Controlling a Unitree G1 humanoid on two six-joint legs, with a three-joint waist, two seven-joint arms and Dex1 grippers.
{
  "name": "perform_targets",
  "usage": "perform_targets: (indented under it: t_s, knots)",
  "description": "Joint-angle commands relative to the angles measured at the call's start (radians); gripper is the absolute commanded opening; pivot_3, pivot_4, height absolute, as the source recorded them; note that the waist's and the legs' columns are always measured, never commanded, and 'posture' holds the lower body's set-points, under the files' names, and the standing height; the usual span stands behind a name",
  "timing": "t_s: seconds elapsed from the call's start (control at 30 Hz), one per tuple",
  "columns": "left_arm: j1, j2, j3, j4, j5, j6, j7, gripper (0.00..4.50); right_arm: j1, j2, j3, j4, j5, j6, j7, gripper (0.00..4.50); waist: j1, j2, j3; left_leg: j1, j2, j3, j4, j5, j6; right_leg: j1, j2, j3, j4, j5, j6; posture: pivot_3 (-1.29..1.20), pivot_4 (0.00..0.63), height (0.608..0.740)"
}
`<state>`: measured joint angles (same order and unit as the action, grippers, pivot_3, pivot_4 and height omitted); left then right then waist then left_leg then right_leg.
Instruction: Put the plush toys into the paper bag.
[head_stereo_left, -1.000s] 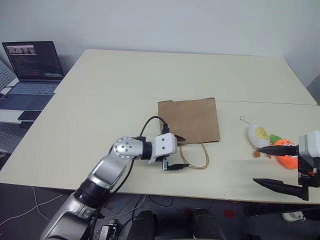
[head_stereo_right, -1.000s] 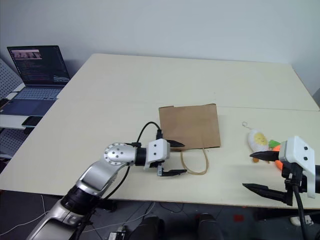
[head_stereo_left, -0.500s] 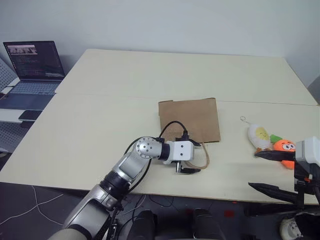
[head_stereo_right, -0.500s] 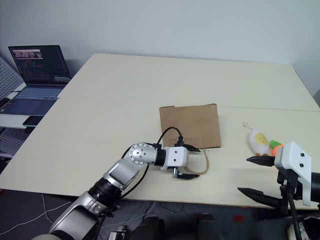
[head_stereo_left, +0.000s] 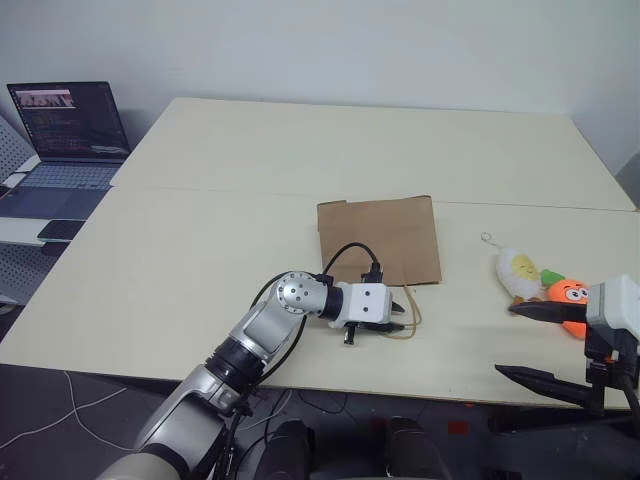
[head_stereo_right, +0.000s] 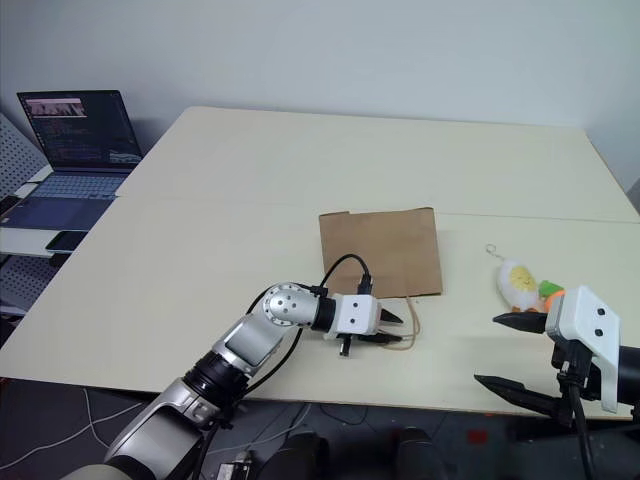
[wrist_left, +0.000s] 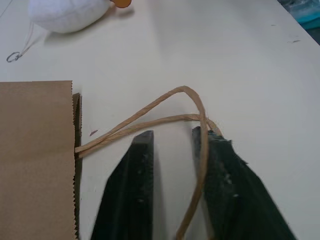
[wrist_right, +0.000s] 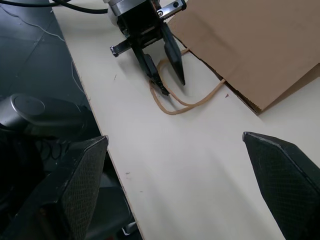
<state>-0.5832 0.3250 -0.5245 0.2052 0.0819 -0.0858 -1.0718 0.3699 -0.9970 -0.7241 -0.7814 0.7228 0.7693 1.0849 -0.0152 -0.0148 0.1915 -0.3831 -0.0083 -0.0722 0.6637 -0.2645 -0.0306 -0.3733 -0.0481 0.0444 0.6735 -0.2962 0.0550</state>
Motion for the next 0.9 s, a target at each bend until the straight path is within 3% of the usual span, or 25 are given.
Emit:
perform_targets:
  t_s: [0.03, 0.3, 0.57, 0.7, 0.9]
  knots:
    - [-0.019, 0.000, 0.022, -0.036, -0.015, -0.007, -0.003, 0.03, -0.033, 0.025, 0.013, -0.019, 0.023, -0.011, -0.053, 4.50, 0.000, 0.000, 0.000, 0.000, 0.000, 0.000, 0.000, 0.000, 0.000, 0.000, 0.000, 0.000, 0.000, 0.000, 0.000, 0.00, 0.150, 0.740]
    - [-0.096, -0.004, 0.205, -0.192, -0.272, 0.283, -0.046, 0.03, -0.151, 0.148, 0.187, -0.054, 0.039, 0.050, -0.325, 4.50, -0.001, 0.000, 0.000, -0.001, 0.000, -0.003, 0.000, 0.000, 0.000, 0.000, 0.000, 0.000, 0.000, 0.000, 0.000, 0.00, 0.150, 0.740]
    - [-0.199, 0.014, 0.289, -0.172, -0.390, 0.423, -0.074, 0.03, -0.286, 0.346, 0.454, -0.043, 0.005, 0.048, -0.554, 4.50, -0.011, 0.000, 0.000, -0.001, 0.000, -0.005, 0.000, 0.000, 0.000, -0.001, 0.002, -0.001, 0.000, 0.000, 0.000, 0.00, 0.150, 0.740]
    - [-0.216, 0.007, 0.291, -0.157, -0.405, 0.435, -0.076, 0.00, -0.363, 0.436, 0.573, 0.007, -0.048, 0.037, -0.634, 3.65, -0.014, 0.000, 0.000, 0.000, 0.000, -0.005, 0.000, 0.000, 0.000, -0.001, 0.002, 0.000, 0.000, 0.000, 0.000, 0.00, 0.150, 0.740]
    - [-0.239, -0.005, 0.306, -0.171, -0.438, 0.481, -0.070, 0.00, -0.448, 0.544, 0.720, 0.085, -0.153, 0.016, -0.737, 1.50, -0.014, 0.000, 0.000, -0.001, 0.000, -0.006, -0.001, 0.000, 0.000, -0.002, 0.003, -0.001, 0.001, 0.000, 0.000, 0.00, 0.150, 0.740]
